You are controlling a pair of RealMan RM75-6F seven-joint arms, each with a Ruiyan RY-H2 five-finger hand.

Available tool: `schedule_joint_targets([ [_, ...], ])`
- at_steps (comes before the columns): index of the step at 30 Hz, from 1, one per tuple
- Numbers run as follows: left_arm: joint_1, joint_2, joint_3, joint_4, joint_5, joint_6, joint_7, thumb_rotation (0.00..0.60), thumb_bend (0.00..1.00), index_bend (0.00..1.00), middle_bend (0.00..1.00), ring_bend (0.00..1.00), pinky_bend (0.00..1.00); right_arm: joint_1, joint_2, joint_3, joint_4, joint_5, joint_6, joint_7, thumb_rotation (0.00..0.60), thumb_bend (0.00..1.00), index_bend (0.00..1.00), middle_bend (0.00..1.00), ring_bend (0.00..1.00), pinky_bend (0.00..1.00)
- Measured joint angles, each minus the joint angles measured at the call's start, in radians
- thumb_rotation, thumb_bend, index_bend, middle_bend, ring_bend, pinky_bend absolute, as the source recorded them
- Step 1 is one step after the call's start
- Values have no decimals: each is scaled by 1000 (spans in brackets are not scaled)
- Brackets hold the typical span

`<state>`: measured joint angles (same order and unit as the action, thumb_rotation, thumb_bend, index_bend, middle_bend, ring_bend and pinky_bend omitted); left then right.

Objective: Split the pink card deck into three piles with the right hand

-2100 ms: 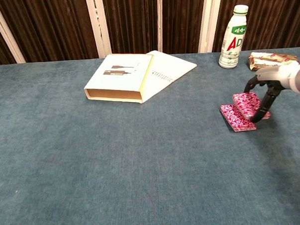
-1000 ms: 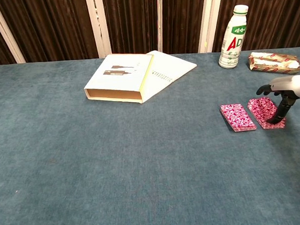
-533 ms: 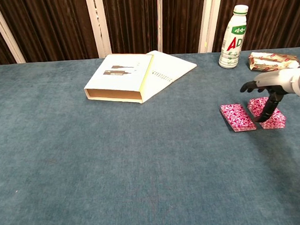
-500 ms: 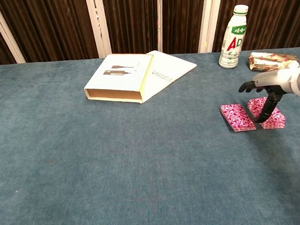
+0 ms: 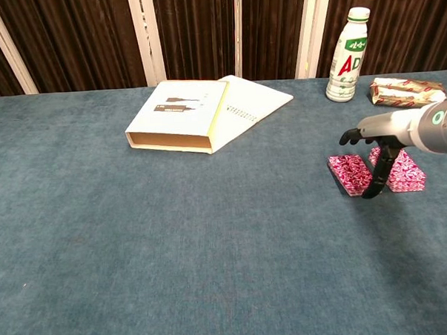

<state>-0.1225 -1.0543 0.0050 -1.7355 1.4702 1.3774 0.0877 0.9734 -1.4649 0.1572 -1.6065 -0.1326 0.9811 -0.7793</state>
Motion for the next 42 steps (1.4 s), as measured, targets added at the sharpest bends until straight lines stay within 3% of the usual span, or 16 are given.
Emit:
schedule_joint_targets([
  [22, 0, 1, 0, 2, -5, -5, -3, 600, 34, 0, 0, 0, 0, -4, -58, -17, 103, -30, -29, 25, 600, 199, 221, 9, 0, 0],
  [42, 0, 0, 0, 3, -5, -4, -2, 600, 34, 0, 0, 0, 0, -15, -65, -18, 125, -39, -39, 45, 600, 209, 307, 37, 0, 0],
])
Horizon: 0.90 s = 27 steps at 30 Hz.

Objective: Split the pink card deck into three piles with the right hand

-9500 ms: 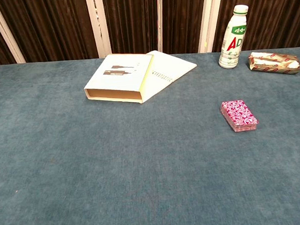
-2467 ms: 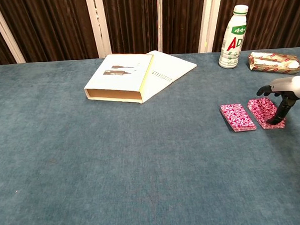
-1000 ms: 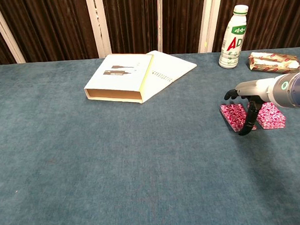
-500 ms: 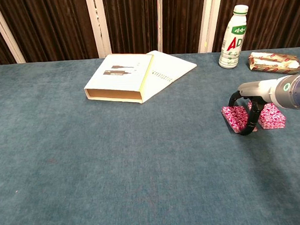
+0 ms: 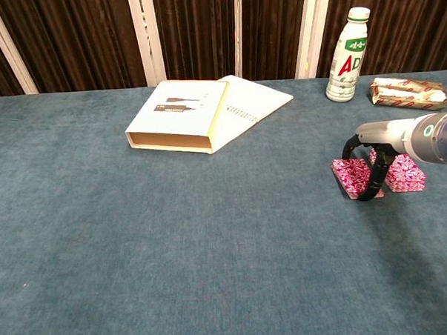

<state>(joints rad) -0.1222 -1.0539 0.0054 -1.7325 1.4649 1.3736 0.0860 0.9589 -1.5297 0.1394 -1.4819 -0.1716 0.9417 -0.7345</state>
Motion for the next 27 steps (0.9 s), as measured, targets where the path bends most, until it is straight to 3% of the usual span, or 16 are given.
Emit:
schedule_joint_targets([
  [5, 0, 0, 1, -1, 1, 0, -1, 600, 34, 0, 0, 0, 0, -4, -1, 4, 1, -16, 2, 13, 600, 298, 406, 91, 0, 0],
  [11, 1, 0, 1, -1, 3, 1, -2, 600, 34, 0, 0, 0, 0, -16, 2, 10, -8, -54, 8, 41, 600, 334, 481, 112, 0, 0],
  [27, 2, 1, 2, -2, 12, 8, -7, 600, 34, 0, 0, 0, 0, -32, 19, 19, -71, -127, 33, 72, 600, 336, 492, 115, 0, 0],
])
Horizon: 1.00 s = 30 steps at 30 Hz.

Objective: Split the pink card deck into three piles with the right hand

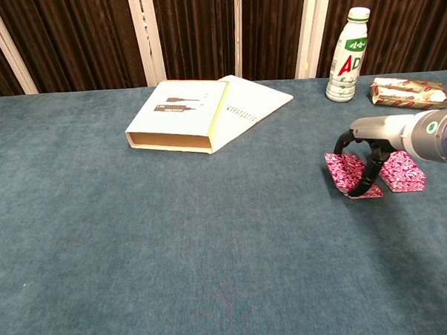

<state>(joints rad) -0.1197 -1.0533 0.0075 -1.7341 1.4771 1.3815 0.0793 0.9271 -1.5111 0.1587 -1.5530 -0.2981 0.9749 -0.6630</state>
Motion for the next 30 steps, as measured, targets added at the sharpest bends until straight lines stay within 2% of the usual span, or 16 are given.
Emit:
schedule_joint_targets([
  [9, -1, 2, 1, -1, 7, 0, -6, 600, 34, 0, 0, 0, 0, 24, -21, 8, -71, -15, 50, -33, 600, 336, 492, 115, 0, 0],
  [19, -5, 4, -1, 3, 3, -8, -25, 600, 34, 0, 0, 0, 0, 65, -125, 10, -105, -21, 119, -92, 600, 336, 482, 115, 0, 0],
  [21, -4, 5, -1, 3, 3, -8, -29, 600, 33, 0, 0, 0, 0, 71, -141, 10, -107, -21, 130, -102, 600, 336, 417, 115, 0, 0],
  [23, -4, 5, 0, 3, 5, -7, -30, 600, 34, 0, 0, 0, 0, 75, -159, 9, -109, -22, 145, -113, 600, 336, 268, 91, 0, 0],
  [26, -3, 5, 0, 4, 5, -5, -31, 600, 33, 0, 0, 0, 0, 77, -169, 8, -114, -21, 161, -124, 600, 336, 97, 37, 0, 0],
  [30, -3, 5, 0, 4, 6, -4, -30, 600, 34, 0, 0, 0, 0, 73, -164, 7, -130, -16, 174, -132, 600, 336, 7, 5, 0, 0],
])
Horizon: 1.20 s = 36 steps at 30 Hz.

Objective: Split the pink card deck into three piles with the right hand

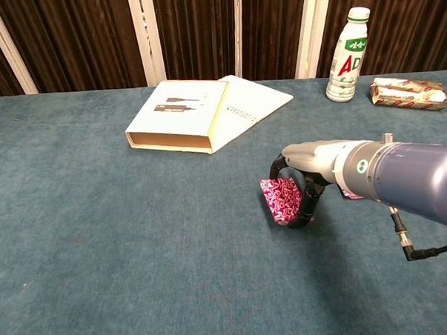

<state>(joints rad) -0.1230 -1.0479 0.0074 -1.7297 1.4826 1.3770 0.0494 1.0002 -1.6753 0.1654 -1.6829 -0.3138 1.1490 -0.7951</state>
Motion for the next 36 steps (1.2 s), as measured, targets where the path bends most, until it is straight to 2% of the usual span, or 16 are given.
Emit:
schedule_joint_targets([
  [11, 2, -2, 1, -1, 1, 4, 8, 600, 33, 0, 0, 0, 0, -24, 50, -27, -77, 3, 33, -23, 600, 334, 0, 0, 0, 0],
  [18, 7, -5, -3, 1, 1, 19, 10, 600, 34, 0, 0, 0, 0, -75, 146, -85, -183, -104, 83, -6, 600, 335, 0, 0, 0, 0],
  [21, 10, -9, -3, 5, 10, 30, 16, 600, 33, 0, 0, 0, 0, -113, 200, -123, -221, -199, 122, 18, 600, 334, 0, 0, 0, 0],
  [27, 21, -18, 3, 13, 36, 59, 49, 600, 33, 0, 0, 0, 0, -230, 321, -248, -273, -494, 240, 110, 600, 333, 0, 0, 0, 0],
  [31, 36, -20, 11, 8, 50, 85, 70, 600, 34, 0, 0, 0, 0, -356, 409, -358, -289, -731, 350, 246, 600, 330, 0, 0, 0, 0],
  [36, 53, -23, 11, 4, 69, 129, 82, 600, 28, 0, 0, 0, 0, -522, 493, -500, -254, -961, 467, 429, 600, 288, 0, 0, 0, 0],
])
